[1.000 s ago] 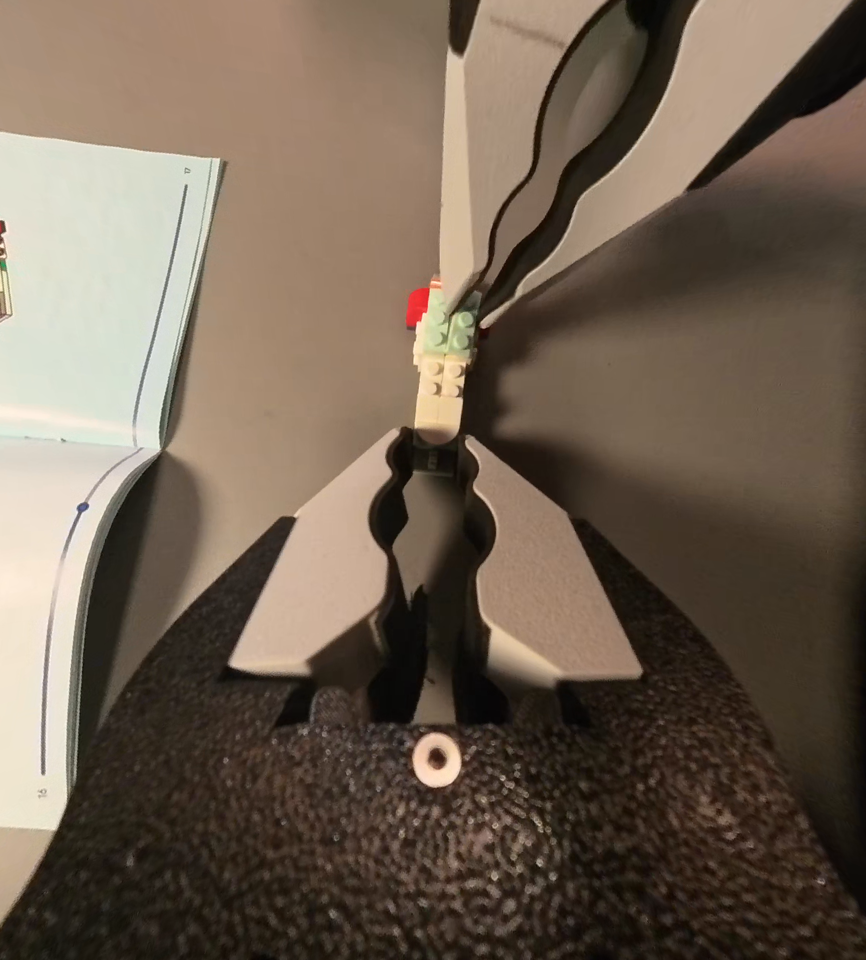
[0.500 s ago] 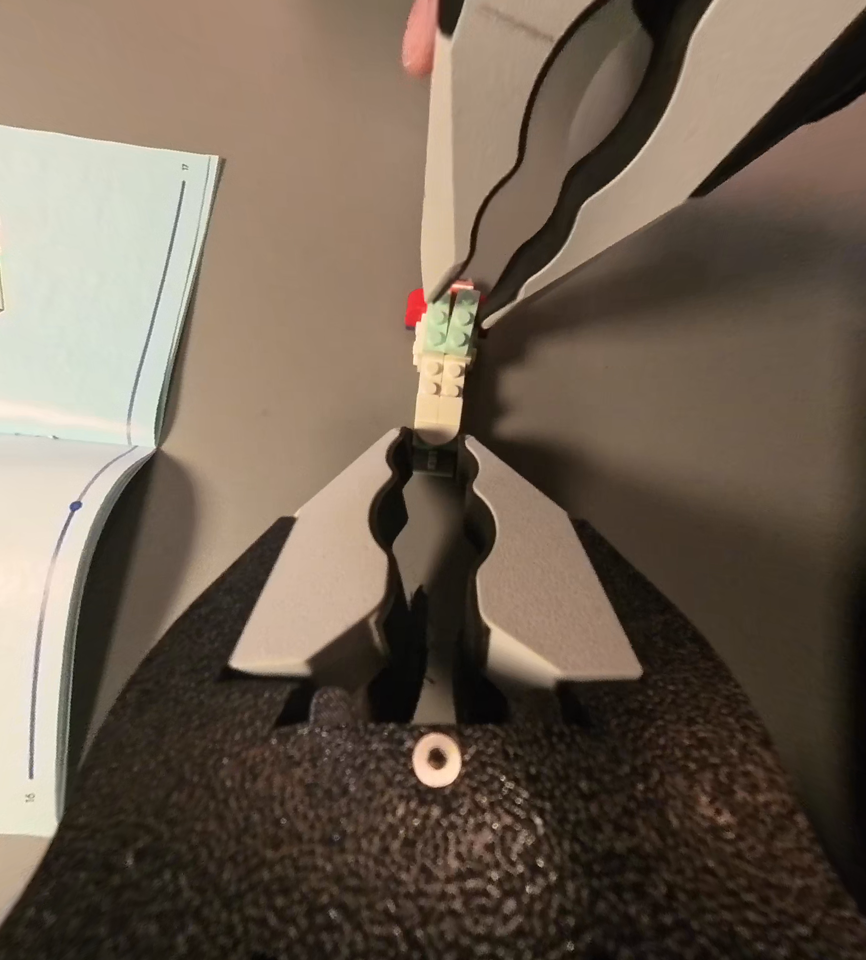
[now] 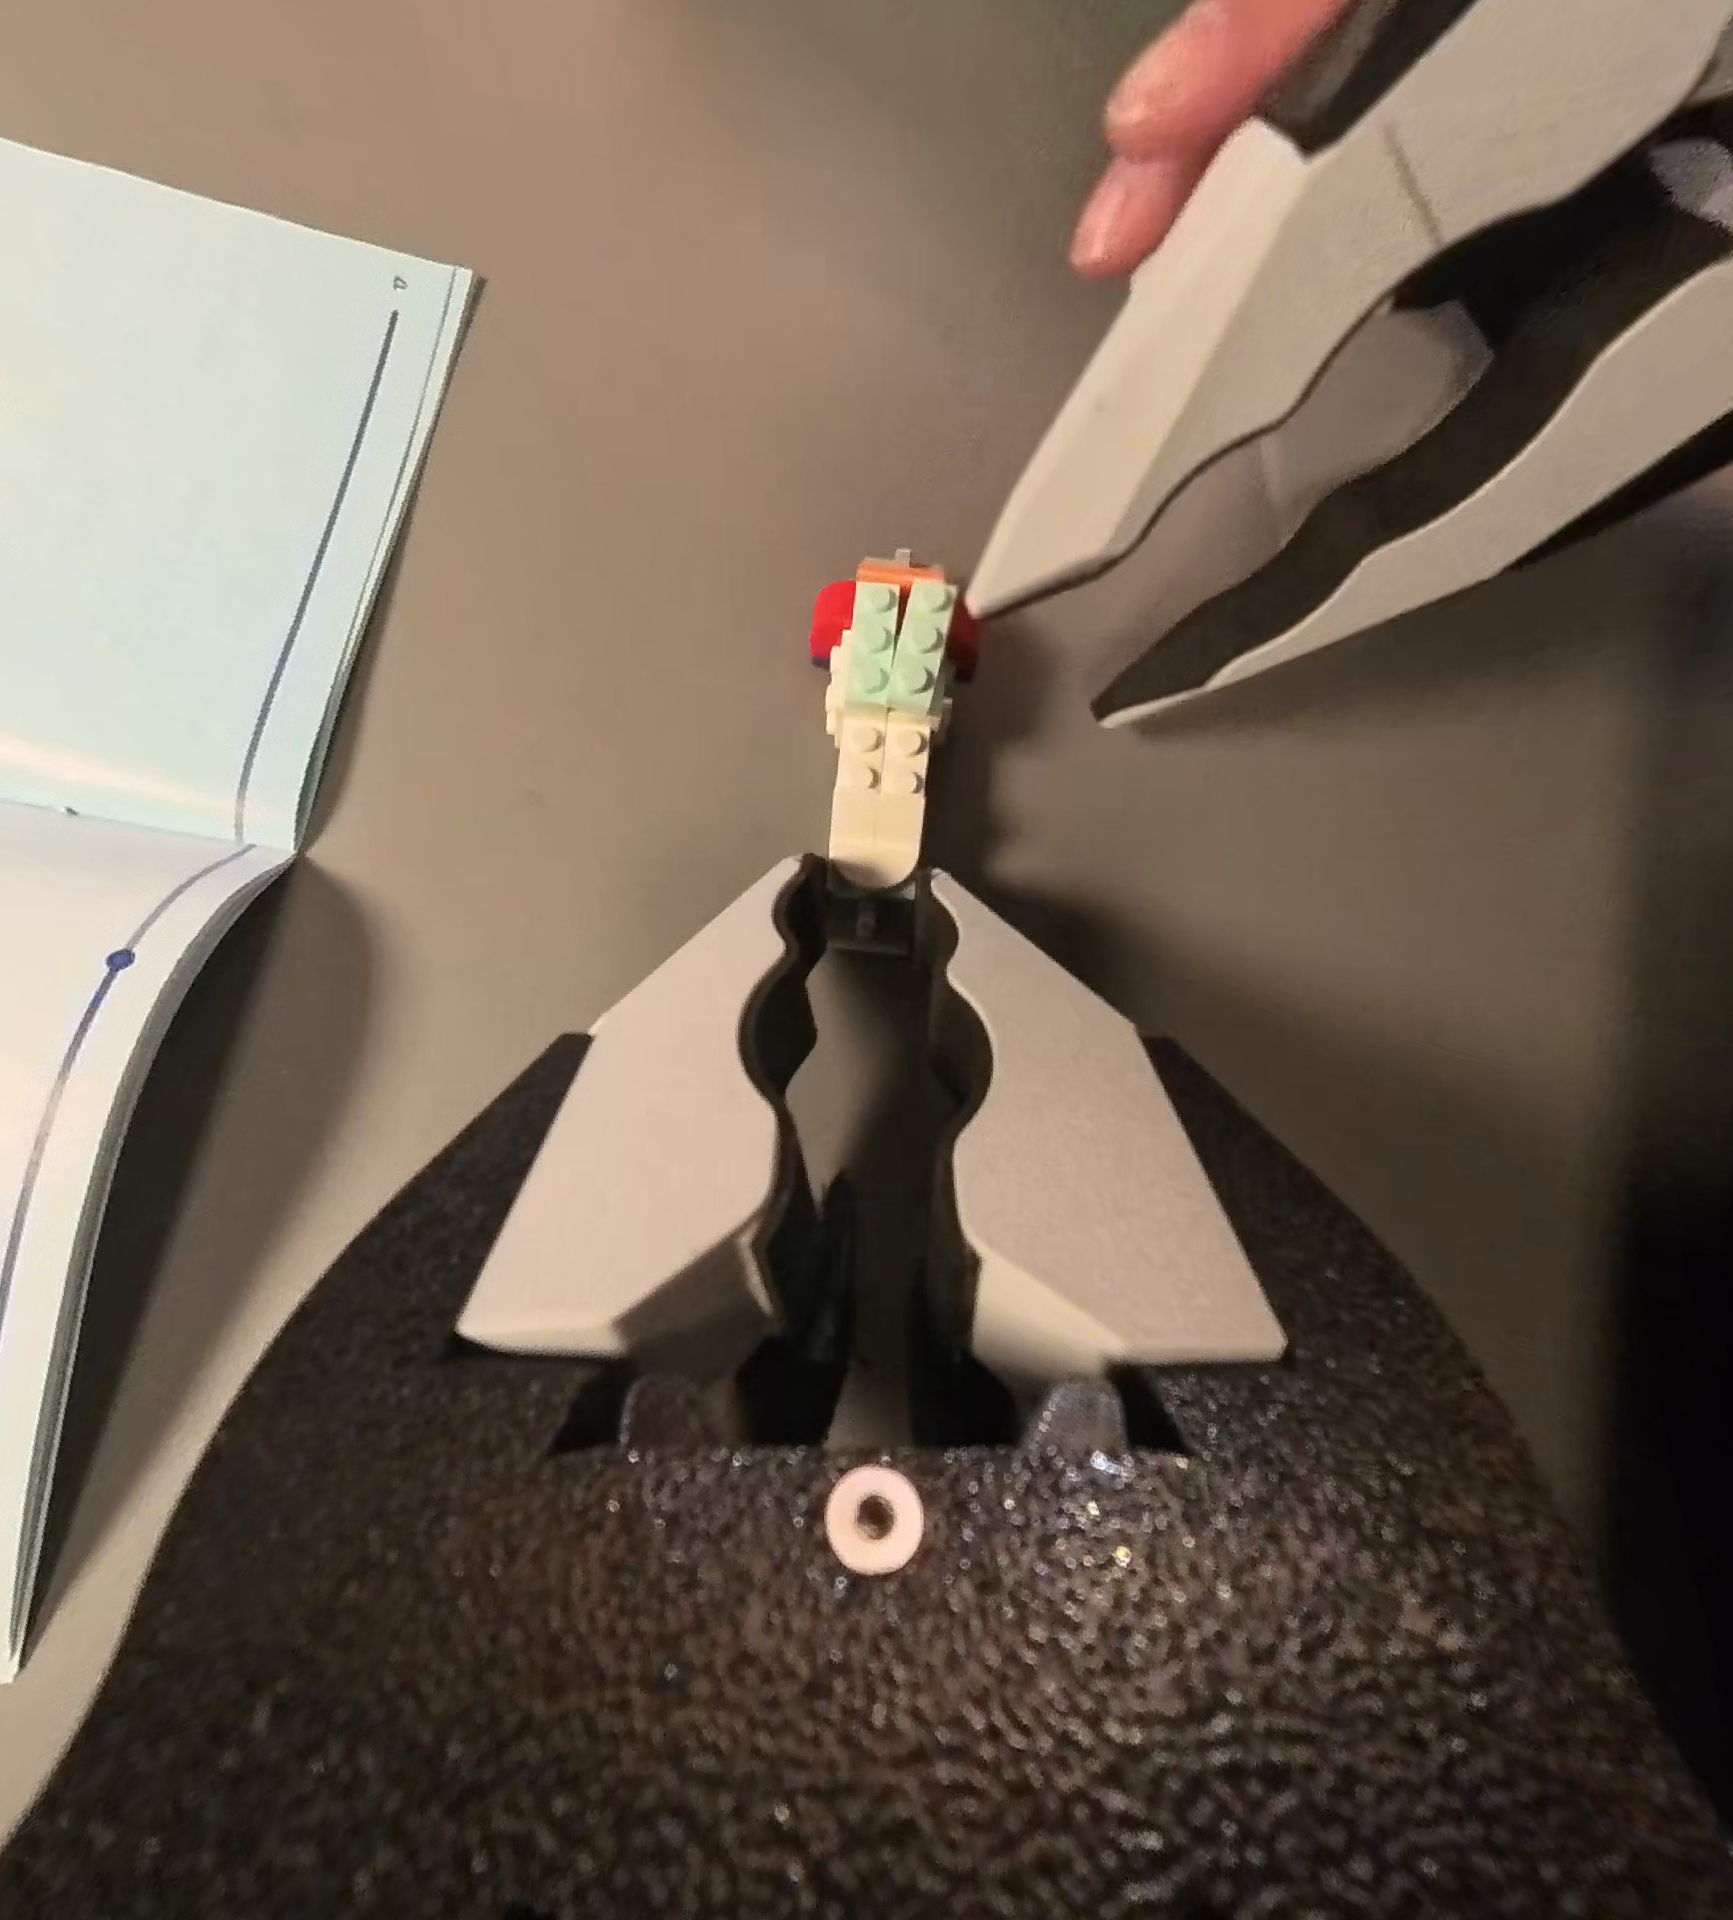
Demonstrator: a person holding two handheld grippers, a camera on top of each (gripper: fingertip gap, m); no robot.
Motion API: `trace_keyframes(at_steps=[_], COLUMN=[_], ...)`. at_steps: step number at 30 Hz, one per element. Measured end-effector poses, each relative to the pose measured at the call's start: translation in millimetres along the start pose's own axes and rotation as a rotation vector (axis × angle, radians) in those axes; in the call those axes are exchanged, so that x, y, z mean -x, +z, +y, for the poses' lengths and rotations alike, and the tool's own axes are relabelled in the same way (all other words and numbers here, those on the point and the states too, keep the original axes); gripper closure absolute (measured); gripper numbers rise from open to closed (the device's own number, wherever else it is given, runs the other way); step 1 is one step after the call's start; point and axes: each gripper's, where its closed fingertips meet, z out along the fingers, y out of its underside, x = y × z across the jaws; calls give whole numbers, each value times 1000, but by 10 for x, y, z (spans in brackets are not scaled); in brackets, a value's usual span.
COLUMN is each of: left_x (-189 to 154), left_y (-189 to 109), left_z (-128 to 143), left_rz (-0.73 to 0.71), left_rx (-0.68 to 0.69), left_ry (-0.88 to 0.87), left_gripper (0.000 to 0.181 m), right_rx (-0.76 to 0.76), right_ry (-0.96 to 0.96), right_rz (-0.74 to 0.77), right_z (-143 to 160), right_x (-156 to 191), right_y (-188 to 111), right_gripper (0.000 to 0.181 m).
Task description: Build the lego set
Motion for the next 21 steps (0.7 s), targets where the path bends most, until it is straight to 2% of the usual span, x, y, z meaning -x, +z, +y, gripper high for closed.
trace_keyframes(at_steps=[1, 7, 15, 21], left_x=[0, 2, 2, 0], left_y=[0, -1, -3, -5], left_z=[0, 3, 7, 12], left_rz=[0, -2, -2, -2], left_rx=[0, 2, 5, 7], left_ry=[-1, 7, 18, 31], left_gripper=[167, 167, 167, 167], right_rx=[-1, 2, -9, -117], right_ry=[7, 24, 15, 212], right_rz=[-4, 24, 23, 15], right_z=[-5, -29, 6, -40], right_x=[11, -56, -85, -223], right_y=[4, 36, 55, -37], right_gripper=[150, 143, 145, 154])
